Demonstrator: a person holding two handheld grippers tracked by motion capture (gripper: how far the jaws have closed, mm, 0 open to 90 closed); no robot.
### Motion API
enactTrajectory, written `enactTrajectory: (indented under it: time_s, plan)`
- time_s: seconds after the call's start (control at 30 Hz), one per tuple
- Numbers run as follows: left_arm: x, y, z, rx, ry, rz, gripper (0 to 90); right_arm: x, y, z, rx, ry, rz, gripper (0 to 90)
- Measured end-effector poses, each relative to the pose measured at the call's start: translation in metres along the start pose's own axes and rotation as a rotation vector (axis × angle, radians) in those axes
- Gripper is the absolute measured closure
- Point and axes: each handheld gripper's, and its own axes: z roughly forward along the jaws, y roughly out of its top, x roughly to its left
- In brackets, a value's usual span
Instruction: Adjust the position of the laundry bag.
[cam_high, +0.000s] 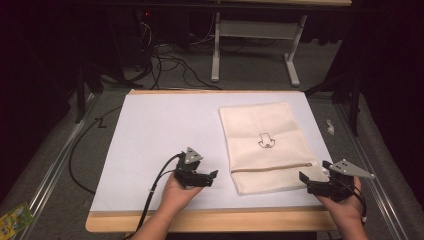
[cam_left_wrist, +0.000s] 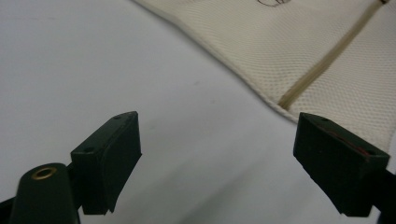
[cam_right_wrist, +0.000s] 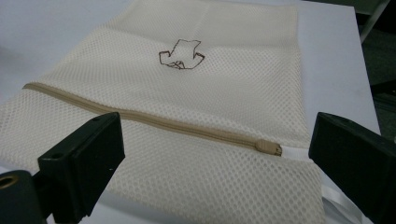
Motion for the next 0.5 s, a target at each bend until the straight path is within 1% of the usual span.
enactTrajectory:
  time_s: [0.03,0.07,0.1,0.17,0.23,0.3,0.33,0.4,0.43,0.5]
  plan:
    - [-0.006,0.002,0.009,0.012,-0.02,0.004,16.8,-0.001,-0.001,-0.001,0.001,-0.003,0.001,3.5]
    - [-0.01,0.004,0.014,0.016,-0.037,0.002,19.2,-0.001,-0.003,-0.003,0.002,-0.007,0.0,3.6]
    - [-0.016,0.006,0.022,0.018,-0.064,-0.002,20.9,-0.002,-0.004,-0.004,0.005,-0.01,0.005,3.6]
    - [-0.024,0.009,0.034,0.026,-0.091,0.0,25.0,-0.003,-0.008,-0.007,0.01,-0.015,0.003,3.6]
    - [-0.032,0.012,0.043,0.035,-0.113,0.012,29.1,-0.005,-0.011,-0.011,0.018,-0.023,0.011,3.8]
    - [-0.037,0.016,0.051,0.039,-0.117,0.026,33.2,-0.007,-0.016,-0.015,0.022,-0.032,0.017,3.9]
    - [-0.039,0.017,0.055,0.044,-0.112,0.034,35.8,-0.008,-0.018,-0.017,0.025,-0.035,0.022,3.9]
    - [-0.043,0.018,0.064,0.06,-0.083,0.058,41.1,-0.009,-0.022,-0.022,0.033,-0.045,0.026,3.9]
    - [-0.044,0.019,0.065,0.055,-0.065,0.088,43.2,-0.01,-0.024,-0.024,0.032,-0.05,0.029,4.0]
    - [-0.048,0.02,0.066,0.067,-0.029,0.142,50.5,-0.01,-0.028,-0.029,0.039,-0.061,0.038,4.2]
